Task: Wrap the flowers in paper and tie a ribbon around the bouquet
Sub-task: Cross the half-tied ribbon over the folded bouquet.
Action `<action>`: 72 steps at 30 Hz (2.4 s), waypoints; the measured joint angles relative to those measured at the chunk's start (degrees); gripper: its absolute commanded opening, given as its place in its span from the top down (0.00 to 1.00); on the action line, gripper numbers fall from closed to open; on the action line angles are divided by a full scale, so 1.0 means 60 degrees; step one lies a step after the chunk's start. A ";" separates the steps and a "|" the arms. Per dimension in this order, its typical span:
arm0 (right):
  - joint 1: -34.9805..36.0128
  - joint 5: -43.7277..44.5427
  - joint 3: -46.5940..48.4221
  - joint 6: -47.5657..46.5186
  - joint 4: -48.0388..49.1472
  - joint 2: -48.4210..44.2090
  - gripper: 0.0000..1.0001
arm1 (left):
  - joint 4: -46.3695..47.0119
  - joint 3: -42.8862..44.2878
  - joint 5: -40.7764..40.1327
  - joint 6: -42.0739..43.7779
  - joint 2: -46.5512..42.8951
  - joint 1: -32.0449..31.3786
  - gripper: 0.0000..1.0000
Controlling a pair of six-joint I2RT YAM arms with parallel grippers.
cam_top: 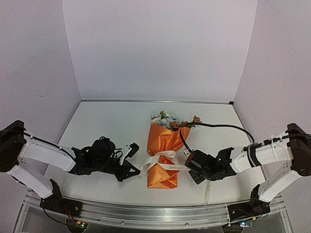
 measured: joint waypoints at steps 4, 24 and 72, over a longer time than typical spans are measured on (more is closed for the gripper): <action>-0.0378 -0.0418 -0.0158 -0.0022 0.0707 0.0035 0.82 | -0.0001 0.0008 -0.0551 -0.0063 0.0273 0.0001 1.00; -0.0502 -0.3513 -0.0853 -0.0718 0.1714 -0.2091 0.40 | -0.0003 0.0812 -0.0737 -0.0065 0.0899 0.0000 1.00; -0.0595 -0.5069 0.1798 -0.0471 0.0652 0.0156 1.00 | -0.0331 -0.0700 -0.2393 -0.1618 -0.0935 0.0000 0.99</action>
